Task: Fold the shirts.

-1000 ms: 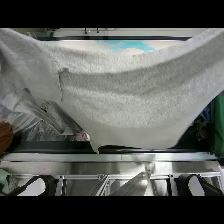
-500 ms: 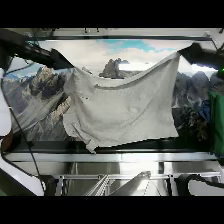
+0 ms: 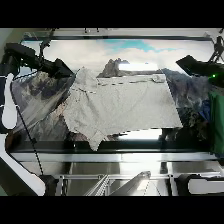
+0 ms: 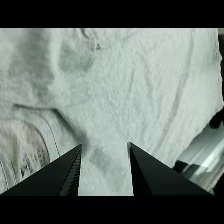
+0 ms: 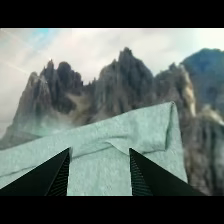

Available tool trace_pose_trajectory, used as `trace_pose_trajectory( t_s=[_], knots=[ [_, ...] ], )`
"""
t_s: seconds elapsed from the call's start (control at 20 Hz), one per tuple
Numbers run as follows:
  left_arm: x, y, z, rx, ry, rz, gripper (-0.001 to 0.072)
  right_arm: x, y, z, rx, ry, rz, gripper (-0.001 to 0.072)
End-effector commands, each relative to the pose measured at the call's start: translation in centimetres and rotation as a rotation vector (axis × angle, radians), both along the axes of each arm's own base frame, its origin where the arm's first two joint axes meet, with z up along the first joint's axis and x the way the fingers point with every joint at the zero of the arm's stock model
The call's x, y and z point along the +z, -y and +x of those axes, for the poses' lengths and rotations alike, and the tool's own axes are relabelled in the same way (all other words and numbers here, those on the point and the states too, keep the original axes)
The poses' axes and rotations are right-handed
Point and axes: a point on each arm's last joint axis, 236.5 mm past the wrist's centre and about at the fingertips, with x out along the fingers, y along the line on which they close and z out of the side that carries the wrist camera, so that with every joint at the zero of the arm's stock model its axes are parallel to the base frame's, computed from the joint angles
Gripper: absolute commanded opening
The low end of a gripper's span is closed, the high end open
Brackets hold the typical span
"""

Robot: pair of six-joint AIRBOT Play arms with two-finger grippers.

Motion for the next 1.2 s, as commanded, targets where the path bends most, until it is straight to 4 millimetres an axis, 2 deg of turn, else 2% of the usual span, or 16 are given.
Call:
trace_pose_trajectory(
  t_s=[0.0, 0.05, 0.1, 0.15, 0.25, 0.3, 0.4, 0.5, 0.65, 0.85, 1.0, 1.15],
  knots=[
    [-1.3, -2.0, -7.2, 0.002, -0.243, -0.041, 0.0312, -1.3, 3.5, -4.3, 0.003, -0.150, 0.013, 0.0415],
    [-2.3, -2.0, -9.8, 0.013, -0.307, -0.063, 0.0331, -1.9, 4.1, -5.5, 0.013, -0.191, 0.031, 0.0413],
    [-3.7, -1.8, -12.5, 0.054, -0.377, -0.082, 0.0558, -2.7, 4.4, -6.9, 0.030, -0.235, 0.057, 0.0391],
    [-5.1, -1.4, -14.9, 0.102, -0.436, -0.095, 0.0716, -3.6, 4.4, -8.1, 0.041, -0.273, 0.086, 0.0364],
    [-8.2, -0.5, -19.8, 0.186, -0.552, -0.106, 0.0716, -5.1, 4.1, -9.8, 0.057, -0.323, 0.120, 0.0365],
    [-9.5, -0.3, -21.4, 0.227, -0.584, -0.102, 0.0716, -5.7, 3.9, -10.4, 0.063, -0.337, 0.127, 0.0365],
    [-11.7, -0.4, -23.2, 0.311, -0.600, -0.075, 0.0714, -6.4, 3.5, -10.9, 0.068, -0.354, 0.137, 0.0365],
    [-12.8, -1.1, -23.4, 0.390, -0.572, -0.043, 0.0713, -6.4, 3.2, -11.3, 0.083, -0.363, 0.144, 0.0364],
    [-14.0, -3.0, -22.5, 0.511, -0.488, 0.018, 0.0712, -6.3, 2.6, -11.7, 0.116, -0.369, 0.150, 0.0365],
    [-14.0, -3.2, -21.5, 0.535, -0.445, 0.039, 0.0712, -6.0, 2.3, -11.7, 0.122, -0.360, 0.162, 0.0365],
    [-13.1, -1.7, -20.2, 0.477, -0.399, 0.051, 0.0693, -6.1, 2.3, -11.7, 0.123, -0.361, 0.163, 0.0364],
    [-12.9, 2.4, -19.5, 0.360, -0.422, 0.021, 0.0693, -6.1, 2.3, -11.7, 0.123, -0.363, 0.163, 0.0365]
  ],
)
